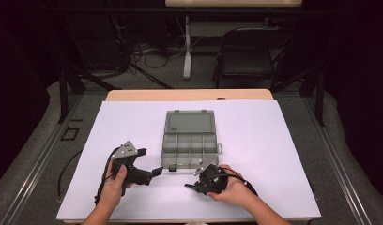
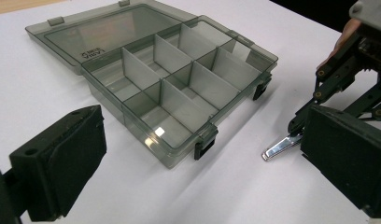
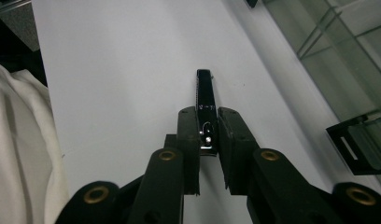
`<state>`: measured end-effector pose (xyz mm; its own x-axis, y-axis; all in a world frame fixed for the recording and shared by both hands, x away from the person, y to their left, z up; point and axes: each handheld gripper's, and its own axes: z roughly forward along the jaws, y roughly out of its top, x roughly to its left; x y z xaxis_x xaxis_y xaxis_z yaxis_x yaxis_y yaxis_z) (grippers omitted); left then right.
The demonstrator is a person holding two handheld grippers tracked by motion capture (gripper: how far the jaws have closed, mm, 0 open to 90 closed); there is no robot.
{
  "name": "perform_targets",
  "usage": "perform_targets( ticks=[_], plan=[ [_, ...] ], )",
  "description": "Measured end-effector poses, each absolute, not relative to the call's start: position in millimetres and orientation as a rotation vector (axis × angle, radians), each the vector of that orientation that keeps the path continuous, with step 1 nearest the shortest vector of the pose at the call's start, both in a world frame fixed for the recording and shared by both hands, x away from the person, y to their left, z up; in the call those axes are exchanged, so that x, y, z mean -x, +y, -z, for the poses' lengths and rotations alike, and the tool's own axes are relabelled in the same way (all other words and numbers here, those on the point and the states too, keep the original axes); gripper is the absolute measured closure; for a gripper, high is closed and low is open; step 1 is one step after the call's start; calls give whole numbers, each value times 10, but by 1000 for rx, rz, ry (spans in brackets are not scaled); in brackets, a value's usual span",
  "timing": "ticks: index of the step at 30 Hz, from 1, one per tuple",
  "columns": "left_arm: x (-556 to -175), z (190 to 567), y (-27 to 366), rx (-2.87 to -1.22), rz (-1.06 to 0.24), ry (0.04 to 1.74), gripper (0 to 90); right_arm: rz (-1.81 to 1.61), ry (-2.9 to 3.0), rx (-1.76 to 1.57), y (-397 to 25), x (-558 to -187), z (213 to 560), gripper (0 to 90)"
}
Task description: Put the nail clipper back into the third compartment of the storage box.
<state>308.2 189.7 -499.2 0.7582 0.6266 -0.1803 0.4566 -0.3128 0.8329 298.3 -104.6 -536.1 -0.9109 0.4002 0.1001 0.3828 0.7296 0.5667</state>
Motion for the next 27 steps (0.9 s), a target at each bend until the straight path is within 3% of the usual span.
perform_targets(
  ticks=[17, 27],
  plan=[
    [-3084, 4977, 1930, -1949, -224, 824, 4, -953, 2872, -636, -988, -3053, 5113, 799],
    [-3080, 4968, 1939, -1942, -222, 830, 4, -958, 2846, -635, -986, -3244, 4784, 799]
  ],
)
